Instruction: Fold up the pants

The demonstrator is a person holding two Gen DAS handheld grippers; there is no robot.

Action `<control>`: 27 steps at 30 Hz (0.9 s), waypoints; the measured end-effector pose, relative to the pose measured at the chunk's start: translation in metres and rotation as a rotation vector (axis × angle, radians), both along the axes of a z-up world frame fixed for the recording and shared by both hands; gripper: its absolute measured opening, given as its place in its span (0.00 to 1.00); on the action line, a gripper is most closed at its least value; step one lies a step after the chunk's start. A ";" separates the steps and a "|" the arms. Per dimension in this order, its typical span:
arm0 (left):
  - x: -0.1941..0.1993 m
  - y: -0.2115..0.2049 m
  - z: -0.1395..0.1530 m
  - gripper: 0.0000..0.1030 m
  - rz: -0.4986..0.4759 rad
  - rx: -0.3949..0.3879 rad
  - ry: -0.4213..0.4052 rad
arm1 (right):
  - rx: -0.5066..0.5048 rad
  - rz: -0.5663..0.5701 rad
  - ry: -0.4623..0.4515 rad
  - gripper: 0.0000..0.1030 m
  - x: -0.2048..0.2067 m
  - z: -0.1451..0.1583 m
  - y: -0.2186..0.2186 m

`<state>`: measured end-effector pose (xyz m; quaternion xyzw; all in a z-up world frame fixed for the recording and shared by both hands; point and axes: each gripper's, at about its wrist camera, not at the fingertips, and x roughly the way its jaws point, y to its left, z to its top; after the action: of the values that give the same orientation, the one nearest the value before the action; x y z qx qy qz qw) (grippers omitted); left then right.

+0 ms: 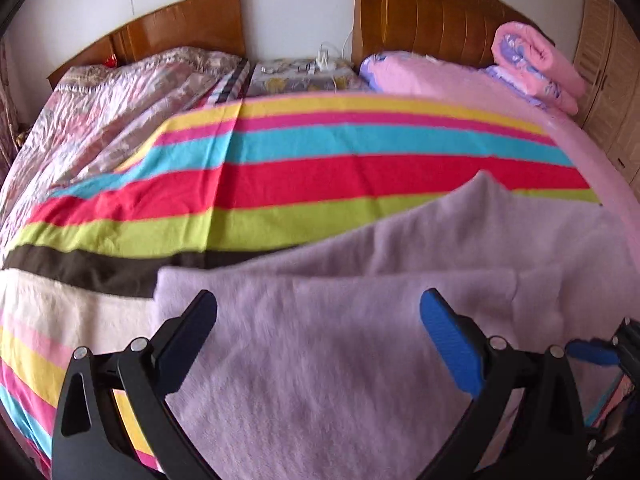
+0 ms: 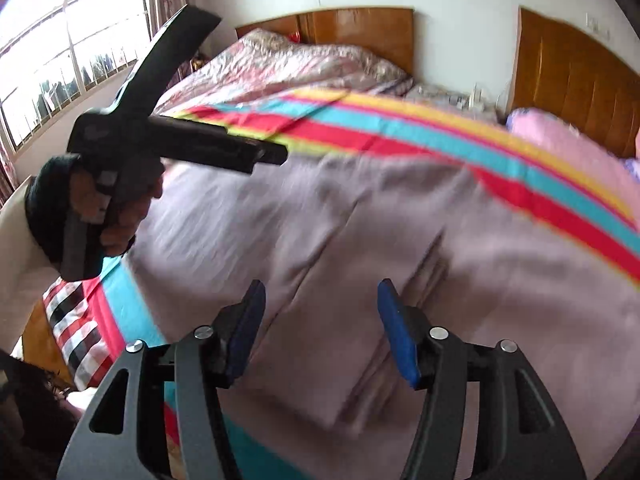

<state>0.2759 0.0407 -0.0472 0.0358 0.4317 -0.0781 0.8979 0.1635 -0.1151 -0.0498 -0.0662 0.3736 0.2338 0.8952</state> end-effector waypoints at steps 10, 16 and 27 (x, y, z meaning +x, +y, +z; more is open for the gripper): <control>0.032 0.017 -0.037 0.99 0.070 0.062 0.026 | -0.058 0.022 0.066 0.63 0.050 -0.025 0.006; 0.017 0.012 -0.021 0.99 0.123 0.097 -0.050 | -0.042 -0.082 0.018 0.72 0.033 -0.008 -0.016; -0.048 -0.109 0.006 0.99 -0.207 -0.016 -0.094 | -0.031 -0.366 0.008 0.82 -0.023 -0.009 -0.116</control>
<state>0.2282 -0.0683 -0.0411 0.0767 0.3823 -0.1718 0.9047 0.1405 -0.2314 -0.0588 -0.0100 0.3866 0.0616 0.9201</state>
